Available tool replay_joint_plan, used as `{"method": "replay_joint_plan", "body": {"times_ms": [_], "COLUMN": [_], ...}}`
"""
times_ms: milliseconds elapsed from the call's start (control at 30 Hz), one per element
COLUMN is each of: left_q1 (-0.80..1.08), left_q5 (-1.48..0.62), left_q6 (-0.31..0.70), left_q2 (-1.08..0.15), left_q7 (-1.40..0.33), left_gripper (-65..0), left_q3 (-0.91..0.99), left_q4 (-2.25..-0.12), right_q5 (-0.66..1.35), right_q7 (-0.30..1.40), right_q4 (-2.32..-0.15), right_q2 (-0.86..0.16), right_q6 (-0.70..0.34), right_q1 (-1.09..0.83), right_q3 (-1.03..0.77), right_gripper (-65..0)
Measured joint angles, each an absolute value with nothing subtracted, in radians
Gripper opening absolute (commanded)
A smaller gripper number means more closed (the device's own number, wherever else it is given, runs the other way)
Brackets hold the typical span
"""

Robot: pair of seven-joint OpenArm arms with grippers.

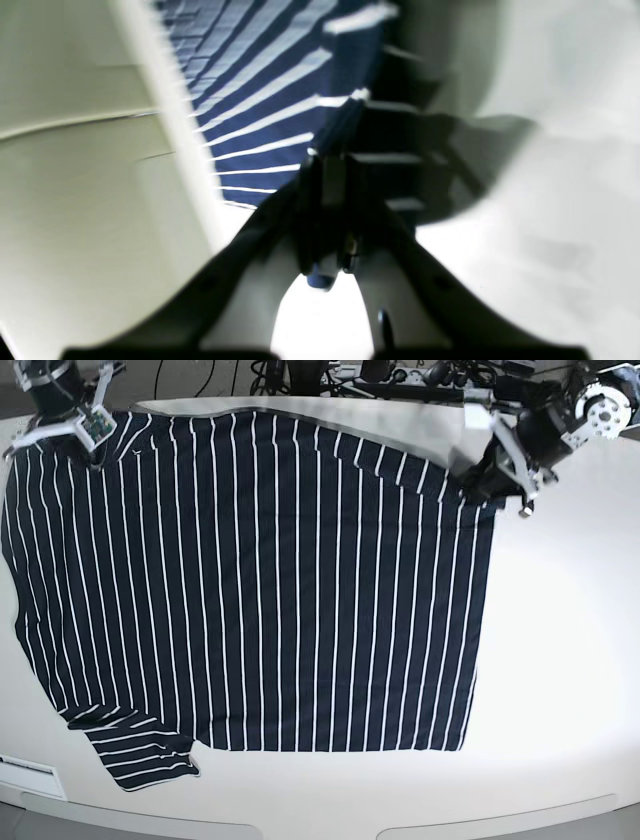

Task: Fold the T-shirt properly
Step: 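Lift the shoulder edge and fold it over toward the hem with both grippers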

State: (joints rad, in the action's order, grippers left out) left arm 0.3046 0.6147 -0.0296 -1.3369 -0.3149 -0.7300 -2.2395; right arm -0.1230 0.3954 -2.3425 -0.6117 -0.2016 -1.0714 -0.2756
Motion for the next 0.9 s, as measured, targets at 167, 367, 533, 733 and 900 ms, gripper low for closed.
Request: {"method": "replay_joint_plan", "body": {"times_ms": [167,367,533,733,900], "left_q1": [0.236,0.179,0.122,0.085,0.080], "left_q5": [0.614,0.576,0.559,0.558,0.558], "left_q6": [-0.026,-0.027,-0.024,-0.045,-0.071], "left_q2": [-1.260,-1.206,-1.153,-1.115,-1.116], "left_q7": [-0.323,-0.305,-0.254,-0.226,-0.223], "left_gripper": [-65.0,-65.0,-65.0,-65.0,-65.0], "left_q3": [-0.682,-0.657,-0.658,-0.658,-0.658], "left_q4": [-2.237,-2.164,-2.018,-1.965,-1.964], "right_q5": [-0.045,0.085,0.101,0.166,0.216], "right_q7": [0.389,0.363,0.329,0.302,0.300], "right_q4": [-2.342,-2.342,-2.273,-2.139,-2.079], "right_q2": [-0.728,-0.803,-0.820,-0.818,-0.823], "right_q6": [-0.203,-0.298,-0.312,-0.397,-0.398], "right_q1": [-0.925,-0.796,-0.729,-0.678,-0.627], "right_q3": [-0.275,-0.275,-0.274,-0.270,-0.270], "right_gripper": [-65.0,-65.0,-65.0,-65.0,-65.0]}}
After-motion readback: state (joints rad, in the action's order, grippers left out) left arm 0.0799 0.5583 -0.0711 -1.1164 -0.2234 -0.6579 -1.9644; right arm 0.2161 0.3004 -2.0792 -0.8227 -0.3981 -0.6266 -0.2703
